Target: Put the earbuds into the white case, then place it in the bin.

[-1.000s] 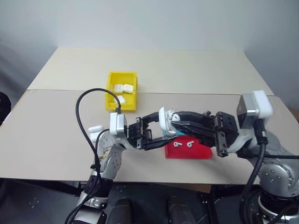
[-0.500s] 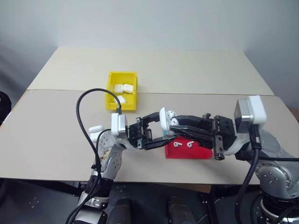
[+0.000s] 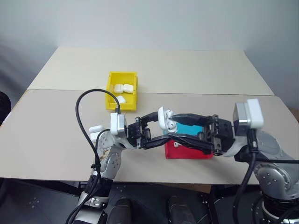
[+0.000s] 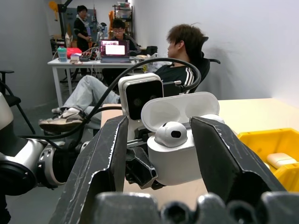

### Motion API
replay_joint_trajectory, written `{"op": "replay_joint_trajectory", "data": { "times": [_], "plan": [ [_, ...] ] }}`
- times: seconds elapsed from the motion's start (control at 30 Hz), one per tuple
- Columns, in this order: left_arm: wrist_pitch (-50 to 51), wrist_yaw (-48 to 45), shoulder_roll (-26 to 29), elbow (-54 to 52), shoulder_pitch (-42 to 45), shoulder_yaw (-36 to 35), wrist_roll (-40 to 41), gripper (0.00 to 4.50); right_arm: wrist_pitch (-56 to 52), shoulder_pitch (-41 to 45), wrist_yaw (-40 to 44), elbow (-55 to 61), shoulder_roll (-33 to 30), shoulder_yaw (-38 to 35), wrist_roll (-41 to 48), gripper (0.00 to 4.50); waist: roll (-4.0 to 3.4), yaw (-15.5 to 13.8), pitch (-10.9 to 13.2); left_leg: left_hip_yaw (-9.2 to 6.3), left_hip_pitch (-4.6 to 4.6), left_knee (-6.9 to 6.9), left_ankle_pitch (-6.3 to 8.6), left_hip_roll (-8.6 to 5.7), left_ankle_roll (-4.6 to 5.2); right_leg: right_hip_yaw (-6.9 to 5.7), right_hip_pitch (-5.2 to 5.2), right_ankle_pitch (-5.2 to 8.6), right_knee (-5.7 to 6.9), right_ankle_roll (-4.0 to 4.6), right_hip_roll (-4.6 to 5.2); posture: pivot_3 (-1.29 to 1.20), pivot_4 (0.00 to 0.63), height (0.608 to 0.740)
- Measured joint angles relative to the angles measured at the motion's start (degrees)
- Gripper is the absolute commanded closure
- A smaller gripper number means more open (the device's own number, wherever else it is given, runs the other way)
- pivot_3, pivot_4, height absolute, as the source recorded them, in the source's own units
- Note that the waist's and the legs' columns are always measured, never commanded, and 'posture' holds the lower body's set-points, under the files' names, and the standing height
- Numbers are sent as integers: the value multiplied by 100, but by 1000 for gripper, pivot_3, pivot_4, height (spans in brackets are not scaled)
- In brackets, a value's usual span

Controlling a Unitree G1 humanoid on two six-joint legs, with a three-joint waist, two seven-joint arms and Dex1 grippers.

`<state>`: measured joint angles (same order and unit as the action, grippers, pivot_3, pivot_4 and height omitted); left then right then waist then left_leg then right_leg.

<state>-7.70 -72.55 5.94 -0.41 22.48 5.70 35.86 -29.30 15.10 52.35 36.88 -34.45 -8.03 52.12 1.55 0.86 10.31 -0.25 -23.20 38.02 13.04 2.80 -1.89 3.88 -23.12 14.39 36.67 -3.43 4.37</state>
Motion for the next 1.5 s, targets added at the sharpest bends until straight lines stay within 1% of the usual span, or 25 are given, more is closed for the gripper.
{"op": "replay_joint_trajectory", "data": {
  "times": [0.1, 0.17, 0.2, 0.23, 0.3, 0.33, 0.4, 0.43, 0.57, 0.67, 0.83, 0.97, 1.1, 1.3, 1.5],
  "plan": [
    [-70, -15, -31, 57, 31, 0, -10, 1727, 0, -25, 117, -35, -104, -152, 182, 1970, 0, -2, 0, 0, 0, 0, 0, 0, 0, 0, 0, 0, 0, 0, 0, 0, 150, 740],
    [-126, -15, -27, 149, 65, -4, -63, 1727, -11, 120, 134, -81, -312, -372, 399, 1970, 0, -1, 0, 0, 1, 0, 0, -1, 0, 0, 1, 0, 0, 0, 0, 0, 150, 740],
    [-160, -14, -27, 180, 76, -2, -107, 1727, -42, 271, 109, -116, -438, -446, 491, 2328, 0, 11, 0, 1, 1, 0, 0, -1, 0, 1, 1, 0, 1, 0, 0, 0, 150, 740],
    [-201, -10, -24, 241, 112, 8, -178, 1727, -105, 473, 60, -143, -586, -511, 561, 2541, 0, 15, 0, 1, 3, 0, 0, -1, 0, 1, 1, 0, 2, 0, 0, 0, 150, 740],
    [-256, -9, -22, 376, 178, 39, -329, 1727, -305, 993, -129, -139, -963, -580, 689, 3170, 0, 17, 0, 0, 3, -1, 0, 0, 0, 1, 1, 0, 1, 1, -2, 0, 150, 740],
    [-330, -23, -47, 443, 194, 56, -397, 1727, -399, 1197, -198, -125, -1154, -561, 680, 3576, 0, 14, 0, 0, 0, -1, 0, 0, 0, 0, -2, 0, -1, 1, -1, 0, 150, 740],
    [-439, -36, -73, 568, 203, 79, -459, 1727, -626, 1570, -341, -72, -1444, -419, 654, 4225, 0, 10, 0, 0, -4, -1, 0, 0, 0, -1, -2, 0, -5, 1, 0, 0, 150, 740],
    [-467, -25, -94, 626, 221, 88, -504, 1727, -818, 1832, -449, -29, -1599, -250, 635, 4464, 0, 11, 1, 2, -7, -1, 0, 0, 1, 1, -6, 0, -4, 1, 1, 0, 150, 740],
    [-599, -5, -245, 805, 347, 177, -642, 1727, -1420, 2957, -603, 132, -2108, 552, 264, 4464, 0, -2, 1, 0, -6, -1, 0, 0, 0, -2, -8, 0, -4, 1, 1, 0, 150, 740],
    [-752, -28, -291, 1003, 436, 197, -684, 1727, -1628, 3565, -603, 141, -2205, 1205, -313, 4464, 0, -1, 0, 1, -7, -1, 0, 0, 0, -1, -9, 0, -4, 1, 1, 0, 150, 740],
    [-949, -45, -370, 1250, 467, 223, -780, 1727, -1702, 4084, -194, 74, -2184, 1997, -998, 4464, 0, -5, 1, 1, -14, -1, 0, 0, 1, -1, -15, 0, -5, 1, 2, 0, 150, 740],
    [-1054, -8, -447, 1259, 470, 260, -845, 1727, -1567, 4068, 247, 52, -2220, 2374, -1582, 4464, 0, -15, 1, 1, -14, 0, 0, 0, 1, -1, -15, 0, -3, 0, 3, 0, 150, 740],
    [-1073, 50, -441, 1268, 468, 308, -892, 1727, -1235, 4034, 608, -65, -2241, 2408, -1985, 4464, 0, -8, 0, 1, -12, 0, 0, 0, 0, -1, -15, 0, -2, 0, 2, 0, 150, 740],
    [-1076, 69, -375, 1227, 443, 301, -867, 1727, -986, 3839, 996, -230, -2365, 2298, -2280, 4464, 0, -3, 0, 1, -10, 0, 0, 1, 1, -1, -14, 0, -1, 1, 2, 0, 150, 740],
    [-1076, 119, -355, 1223, 438, 294, -864, 1727, -996, 3733, 1067, -343, -2310, 1982, -2235, 4464, -2, -2, 1, 3, -10, 0, 0, 0, 1, 0, -15, 0, 0, 1, 3, 0, 150, 740]
  ]
}}
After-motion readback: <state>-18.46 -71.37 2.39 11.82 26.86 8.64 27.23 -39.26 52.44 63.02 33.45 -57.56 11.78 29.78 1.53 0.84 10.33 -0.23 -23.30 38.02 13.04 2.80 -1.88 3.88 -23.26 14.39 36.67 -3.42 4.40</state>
